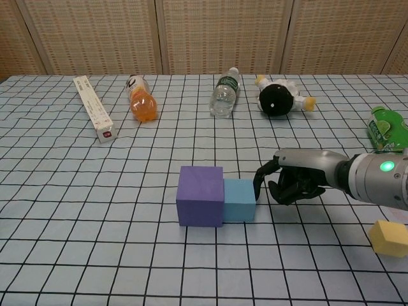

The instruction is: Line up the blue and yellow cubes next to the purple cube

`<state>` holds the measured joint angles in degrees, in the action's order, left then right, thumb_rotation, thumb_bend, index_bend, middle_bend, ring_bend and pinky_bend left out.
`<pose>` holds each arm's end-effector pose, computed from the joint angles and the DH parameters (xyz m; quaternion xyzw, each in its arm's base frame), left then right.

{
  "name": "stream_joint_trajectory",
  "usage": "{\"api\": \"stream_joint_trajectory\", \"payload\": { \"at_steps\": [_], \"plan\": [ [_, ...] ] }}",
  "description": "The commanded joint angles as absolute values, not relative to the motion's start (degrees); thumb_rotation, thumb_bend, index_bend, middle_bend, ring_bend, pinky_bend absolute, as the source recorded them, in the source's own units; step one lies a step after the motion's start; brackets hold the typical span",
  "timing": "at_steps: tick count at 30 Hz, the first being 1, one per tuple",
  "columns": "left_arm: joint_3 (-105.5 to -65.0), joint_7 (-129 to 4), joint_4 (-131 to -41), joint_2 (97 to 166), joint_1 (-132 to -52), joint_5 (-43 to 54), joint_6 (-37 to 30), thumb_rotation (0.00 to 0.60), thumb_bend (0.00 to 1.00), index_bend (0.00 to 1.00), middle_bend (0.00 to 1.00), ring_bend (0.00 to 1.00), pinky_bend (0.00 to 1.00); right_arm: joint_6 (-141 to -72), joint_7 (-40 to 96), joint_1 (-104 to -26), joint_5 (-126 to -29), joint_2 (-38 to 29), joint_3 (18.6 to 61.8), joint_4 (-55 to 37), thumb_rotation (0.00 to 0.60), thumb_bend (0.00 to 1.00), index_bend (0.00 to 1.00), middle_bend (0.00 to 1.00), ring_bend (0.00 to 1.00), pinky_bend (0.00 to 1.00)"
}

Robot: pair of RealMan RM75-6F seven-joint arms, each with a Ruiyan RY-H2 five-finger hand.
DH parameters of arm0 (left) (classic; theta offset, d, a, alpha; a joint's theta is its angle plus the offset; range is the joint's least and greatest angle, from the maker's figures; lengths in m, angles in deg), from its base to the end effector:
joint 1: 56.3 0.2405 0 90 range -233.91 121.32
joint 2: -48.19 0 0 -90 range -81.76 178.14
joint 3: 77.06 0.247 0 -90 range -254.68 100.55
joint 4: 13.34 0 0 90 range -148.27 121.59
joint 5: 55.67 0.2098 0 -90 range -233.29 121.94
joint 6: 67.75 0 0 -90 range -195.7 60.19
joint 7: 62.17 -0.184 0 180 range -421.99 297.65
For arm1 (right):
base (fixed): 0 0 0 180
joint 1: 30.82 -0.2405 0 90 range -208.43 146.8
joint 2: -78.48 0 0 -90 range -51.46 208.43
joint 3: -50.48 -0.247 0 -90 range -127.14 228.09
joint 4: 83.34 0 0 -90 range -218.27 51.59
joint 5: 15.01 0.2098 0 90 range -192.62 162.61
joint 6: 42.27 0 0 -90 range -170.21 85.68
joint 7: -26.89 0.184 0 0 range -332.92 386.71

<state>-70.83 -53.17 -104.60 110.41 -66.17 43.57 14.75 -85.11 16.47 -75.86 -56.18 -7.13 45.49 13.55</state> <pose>-0.2743 0.2037 0.1173 -0.6906 -0.4046 -0.4037 0.4433 -0.1496 -0.3094 -0.0806 0.6823 -0.6253 0.2667 0.2689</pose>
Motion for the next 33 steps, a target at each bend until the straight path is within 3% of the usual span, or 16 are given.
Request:
{"api": "stream_joint_trajectory", "payload": {
  "at_steps": [1, 18, 22, 24, 27, 33],
  "plan": [
    [-70.81, -53.21, -104.62, 110.39, -66.17, 43.56, 14.71, 0.6, 0.57, 0.46, 0.58, 0.45, 0.61, -84.95, 16.99, -75.83, -56.64, -7.33, 45.5, 13.18, 0.6, 0.76, 0.45, 1.0, 0.91, 1.0],
    [-70.82, -52.86, -104.48, 110.33, -66.11, 43.52, 14.84, 0.6, 0.57, 0.46, 0.58, 0.45, 0.61, -82.51, 21.22, -75.39, -60.95, -8.66, 45.3, 10.8, 0.6, 0.76, 0.45, 1.0, 0.91, 1.0],
    [-70.86, -52.74, -104.43, 110.33, -66.11, 43.47, 14.88, 0.6, 0.57, 0.46, 0.58, 0.45, 0.61, -86.39, 19.2, -74.61, -63.58, -8.21, 46.03, 11.02, 0.6, 0.75, 0.43, 1.0, 0.91, 1.0],
    [-70.87, -52.74, -104.39, 110.34, -66.11, 43.45, 14.87, 0.6, 0.57, 0.46, 0.58, 0.45, 0.61, -93.47, 15.2, -73.18, -67.08, -9.61, 47.09, 10.11, 0.6, 0.69, 0.42, 1.0, 0.91, 1.0],
    [-70.84, -52.82, -104.44, 110.33, -66.12, 43.45, 14.78, 0.6, 0.57, 0.46, 0.58, 0.45, 0.61, -105.67, 8.22, -70.21, -73.08, -12.56, 48.59, 7.73, 0.6, 0.49, 0.42, 1.0, 0.91, 1.0],
    [-70.71, -53.18, -104.61, 110.33, -66.19, 43.56, 14.51, 0.6, 0.57, 0.46, 0.59, 0.45, 0.61, -108.13, 1.66, -67.91, -72.57, -6.73, 50.69, 14.89, 0.6, 0.24, 0.43, 1.0, 0.91, 1.0]
  ]
}}
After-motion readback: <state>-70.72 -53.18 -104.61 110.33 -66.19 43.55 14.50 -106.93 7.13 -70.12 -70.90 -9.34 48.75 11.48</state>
